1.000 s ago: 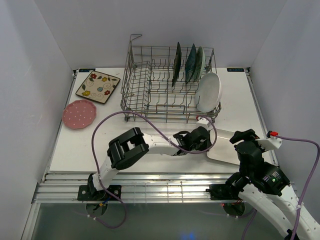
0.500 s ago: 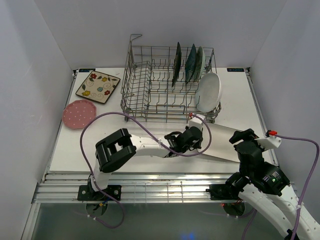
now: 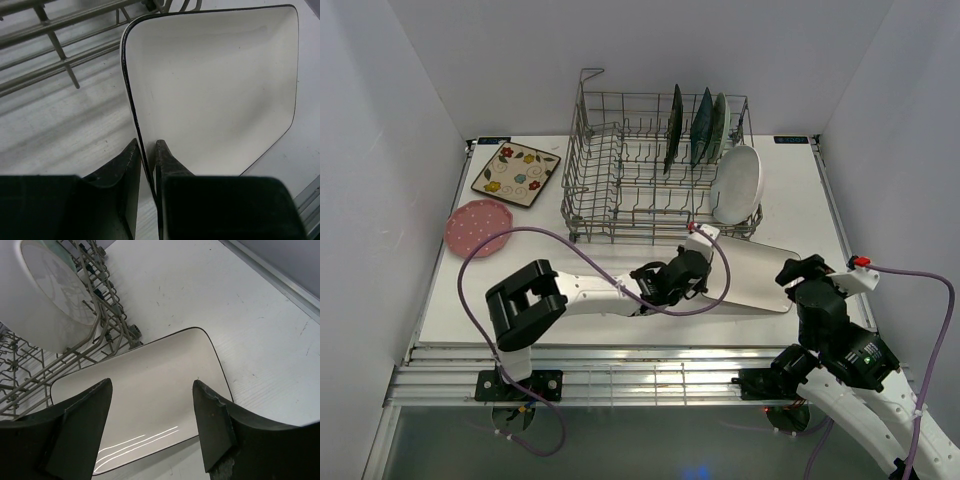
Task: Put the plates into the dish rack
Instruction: Pick up the plate at the center of the board.
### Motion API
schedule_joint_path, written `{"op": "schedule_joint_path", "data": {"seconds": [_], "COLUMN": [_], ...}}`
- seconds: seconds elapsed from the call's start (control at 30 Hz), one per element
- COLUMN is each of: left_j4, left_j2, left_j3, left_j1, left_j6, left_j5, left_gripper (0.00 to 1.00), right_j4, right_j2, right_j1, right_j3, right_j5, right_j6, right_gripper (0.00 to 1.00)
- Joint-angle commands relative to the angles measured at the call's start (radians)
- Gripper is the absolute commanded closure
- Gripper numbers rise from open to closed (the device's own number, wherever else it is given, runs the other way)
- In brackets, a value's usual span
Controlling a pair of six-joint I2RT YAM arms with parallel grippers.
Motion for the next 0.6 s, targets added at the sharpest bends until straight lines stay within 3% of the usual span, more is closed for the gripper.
{"op": "schedule_joint_path", "data": {"seconds": [0.0,0.57], "left_j4": [0.015,0.027], "left_j2": [-0.098,-0.363], "left_j3": [-0.028,-0.187], "left_j1": [0.026,0.124], "left_j6": [0.115,0.365], "left_j5": [-0.066,0.264], "left_gripper": [1.00,1.00], "right_j4": [0.070,0.182], "right_j2": [0.008,0.030], "right_j1": [0.000,0.000], "right_j3": [0.004,-0.034], "right_j5": [-0.007,-0.068], "right_j6": [-0.045,-0.146], "right_gripper": [0.29,0.28]}}
